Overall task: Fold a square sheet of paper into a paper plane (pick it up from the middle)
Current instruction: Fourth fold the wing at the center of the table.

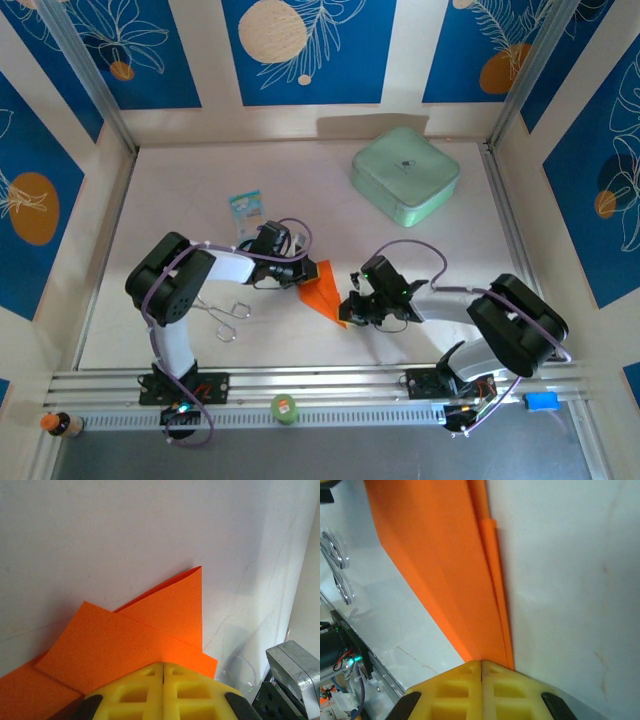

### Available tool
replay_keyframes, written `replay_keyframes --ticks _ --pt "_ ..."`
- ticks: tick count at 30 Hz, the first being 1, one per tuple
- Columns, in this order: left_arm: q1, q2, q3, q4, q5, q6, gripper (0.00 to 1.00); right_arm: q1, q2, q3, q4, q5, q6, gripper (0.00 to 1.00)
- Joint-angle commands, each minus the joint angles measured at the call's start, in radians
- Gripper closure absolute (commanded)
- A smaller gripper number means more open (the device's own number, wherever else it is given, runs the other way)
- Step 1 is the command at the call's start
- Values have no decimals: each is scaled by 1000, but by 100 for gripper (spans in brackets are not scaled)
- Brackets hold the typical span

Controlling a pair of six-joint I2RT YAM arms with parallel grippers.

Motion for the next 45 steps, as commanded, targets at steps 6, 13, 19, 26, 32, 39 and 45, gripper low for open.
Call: replay_keyframes --ticks 6,13,19,26,32,39,45 --pt "13 53 -15 -75 -59 1 98 -6 -127 -72 -170 13 16 98" --pt "12 49 -14 -79 -59 -1 98 -12 -176 5 -144 -12 21 97" --pt "11 49 -15 -79 -60 -2 98 -13 -49 80 -69 -43 22 97" --pt "12 55 -12 -74 -58 -7 98 -17 29 17 -62 -38 33 97" --pt "12 66 -10 -76 -58 -13 98 -6 -80 -119 -63 -36 67 97" --pt "12 64 -7 -99 -66 -16 98 -11 -254 -117 -221 -26 54 96" --pt "11 52 -11 -108 -69 -37 98 -11 -320 -99 -219 1 172 82"
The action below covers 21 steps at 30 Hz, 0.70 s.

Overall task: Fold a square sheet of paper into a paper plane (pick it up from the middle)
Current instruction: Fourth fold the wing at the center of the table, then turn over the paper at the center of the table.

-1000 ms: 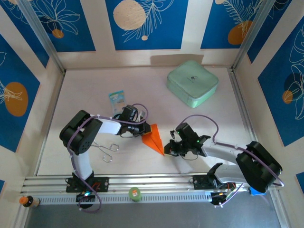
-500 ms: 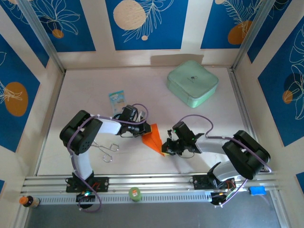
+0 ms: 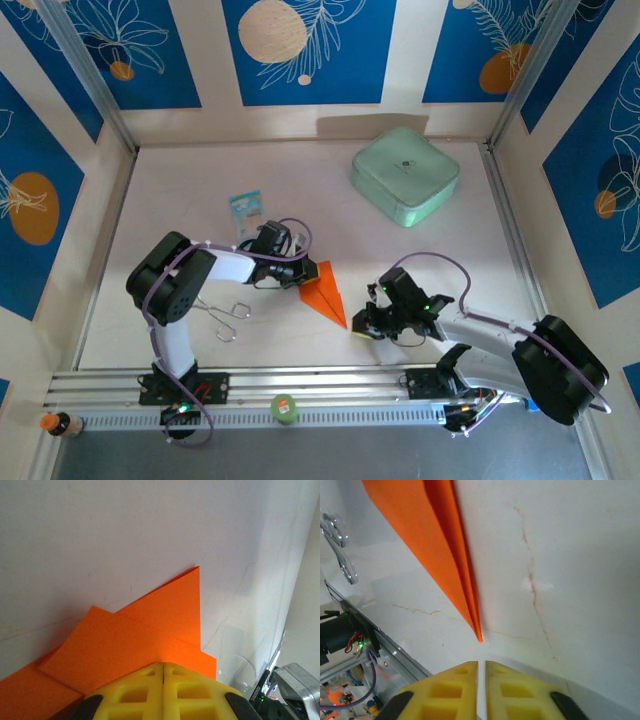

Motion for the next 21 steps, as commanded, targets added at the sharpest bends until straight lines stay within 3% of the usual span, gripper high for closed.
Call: replay_keyframes --ticks 1,4,8,21 --pt "11 43 -17 -105 -77 -14 98 4 -15 19 -27 10 96 78" --pt "12 41 -19 -102 -72 -22 98 7 3 25 17 -3 146 64" --pt "12 36 -23 -98 -73 -28 98 12 33 37 51 -6 174 60" --pt "11 37 -22 -93 -66 -30 98 18 139 72 127 9 177 63"
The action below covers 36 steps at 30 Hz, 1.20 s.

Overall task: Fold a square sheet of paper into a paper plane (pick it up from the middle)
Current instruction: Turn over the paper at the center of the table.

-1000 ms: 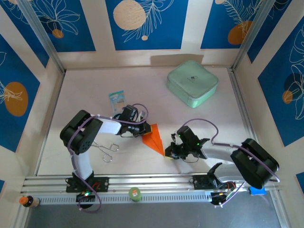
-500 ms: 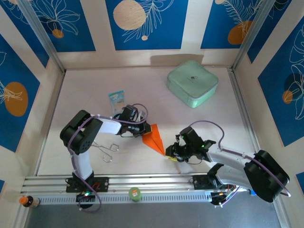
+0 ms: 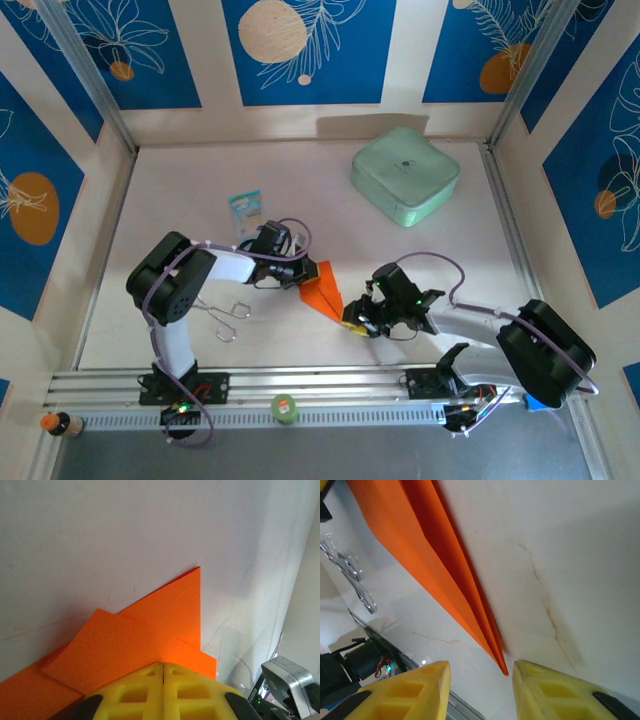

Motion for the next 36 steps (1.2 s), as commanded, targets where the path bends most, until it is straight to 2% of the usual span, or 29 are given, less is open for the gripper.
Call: replay_keyframes --ticks 1,14,19,23,28,32,34,36 --pt "11 38 -19 -94 -65 -10 98 8 23 25 39 -2 6 63" --pt "12 35 -23 -84 -63 -15 98 2 67 35 111 1 -20 64" --pt "11 32 -23 -82 -60 -18 95 -8 67 12 209 32 -36 66" --pt "11 25 -23 -78 -60 -22 95 -27 74 22 215 15 -74 68" --pt "12 14 -16 -77 -56 -28 92 -40 82 19 235 -12 -98 76" --pt "11 -19 -9 -80 -47 -33 87 -42 80 18 228 -16 -121 87" --pt "11 -44 -4 -85 -43 -34 80 -42 72 21 219 -18 -140 92" --pt "12 -84 4 -104 -57 -30 70 -39 41 26 189 1 -166 93"
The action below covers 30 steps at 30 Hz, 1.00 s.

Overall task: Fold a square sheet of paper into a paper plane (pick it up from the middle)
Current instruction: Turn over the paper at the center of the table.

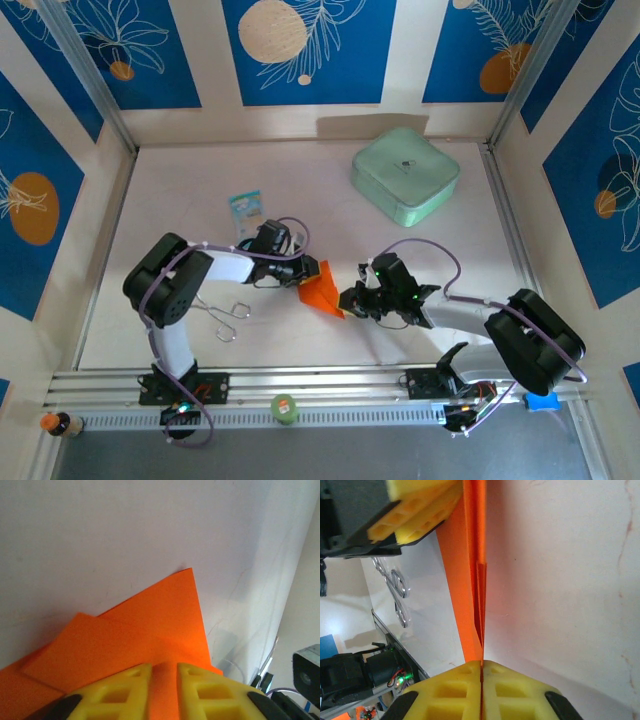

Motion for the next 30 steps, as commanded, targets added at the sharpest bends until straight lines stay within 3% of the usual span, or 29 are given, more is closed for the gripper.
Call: replay_keyframes --ticks 1,6,10,15,18,21,26,30 --pt "11 -64 8 -88 -56 2 66 1 -47 10 -53 10 -73 94" --pt "11 -199 49 -243 -168 90 52 44 -189 111 -359 208 -253 95" --pt "11 -295 74 -376 -272 166 49 91 -275 189 -551 398 -387 95" --pt "11 -403 79 -469 -409 199 47 214 -283 318 -822 852 -443 96" --pt "11 -450 79 -513 -485 206 45 287 -212 408 -997 1093 -382 96" --pt "14 -481 80 -557 -552 203 41 361 -85 492 -1125 1246 -315 95" --pt "21 -533 71 -613 -651 185 35 446 162 616 -1278 1338 -154 95" --pt "46 -592 42 -646 -726 154 32 519 337 699 -1254 1329 -177 94"
